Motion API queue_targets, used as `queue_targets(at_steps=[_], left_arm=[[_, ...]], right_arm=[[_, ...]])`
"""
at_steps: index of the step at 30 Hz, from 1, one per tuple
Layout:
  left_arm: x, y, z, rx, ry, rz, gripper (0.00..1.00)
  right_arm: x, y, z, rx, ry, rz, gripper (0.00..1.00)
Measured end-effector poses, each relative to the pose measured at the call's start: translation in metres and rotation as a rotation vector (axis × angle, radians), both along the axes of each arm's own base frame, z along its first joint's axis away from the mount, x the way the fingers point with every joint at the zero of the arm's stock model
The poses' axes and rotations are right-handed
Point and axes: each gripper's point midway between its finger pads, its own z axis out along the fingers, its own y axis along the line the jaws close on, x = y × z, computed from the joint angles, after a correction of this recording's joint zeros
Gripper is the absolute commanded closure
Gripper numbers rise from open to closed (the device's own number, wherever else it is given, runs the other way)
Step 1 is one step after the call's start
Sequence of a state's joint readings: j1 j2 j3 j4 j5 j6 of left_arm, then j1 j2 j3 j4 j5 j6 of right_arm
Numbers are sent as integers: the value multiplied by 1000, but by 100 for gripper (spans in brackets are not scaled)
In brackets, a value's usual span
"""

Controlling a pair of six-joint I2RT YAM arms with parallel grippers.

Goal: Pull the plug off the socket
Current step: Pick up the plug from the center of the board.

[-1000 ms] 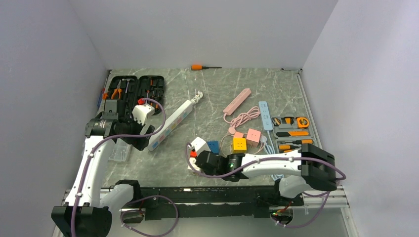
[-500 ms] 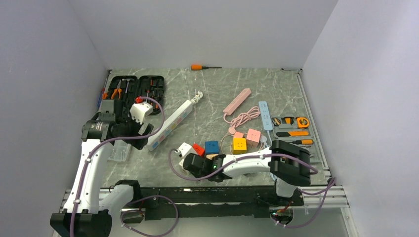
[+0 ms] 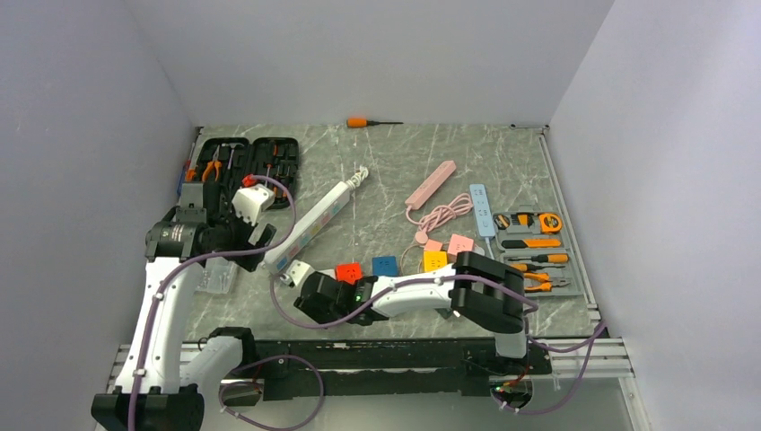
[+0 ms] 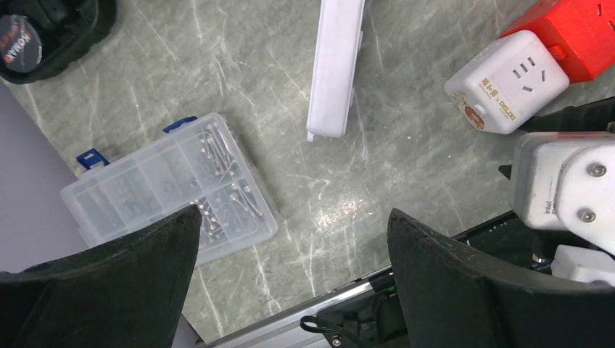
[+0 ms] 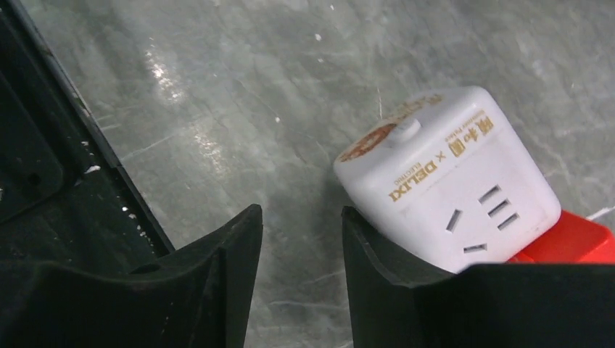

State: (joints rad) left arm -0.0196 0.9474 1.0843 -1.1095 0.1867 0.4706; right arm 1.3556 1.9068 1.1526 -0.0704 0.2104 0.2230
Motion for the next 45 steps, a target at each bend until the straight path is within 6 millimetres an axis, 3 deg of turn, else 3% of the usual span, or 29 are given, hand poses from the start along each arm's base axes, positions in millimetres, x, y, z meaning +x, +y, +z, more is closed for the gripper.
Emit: queue_targets(at_steps=[6,11,13,15,18,23,24,29,39,45], left_arm=[[2,1,4,-3,-10,0,1],[2,-7,4,-39,-10,-29,1],[1,-11,4,-57,-6,-50,1],[0,-15,4,-71,-5,-67,1],[-2,-18,4,-81,-1,-87,1],[-7,-23,10,-102,-28,-122,1],[-8,-25,12,-107,-39,-134,1],[-18,-34,21,-142,-78,-183,1],[-22,-37,19,-149,-61,-204,1],[-23,-38,18,-156,-54,-214,1]], right_arm=[[-1,6,19,26,8,82,28],[16,-11,84,143,-8,137,20],[38,-23,115,225,-43,143,17],[59,-36,126,270,-82,137,15],[83,-58,106,258,-105,131,13],[76,-76,44,168,-36,197,11],[76,-79,39,164,-27,204,11],[75,-73,37,212,-8,283,11],[72,-63,24,229,4,345,14],[69,-55,25,226,-40,349,18]])
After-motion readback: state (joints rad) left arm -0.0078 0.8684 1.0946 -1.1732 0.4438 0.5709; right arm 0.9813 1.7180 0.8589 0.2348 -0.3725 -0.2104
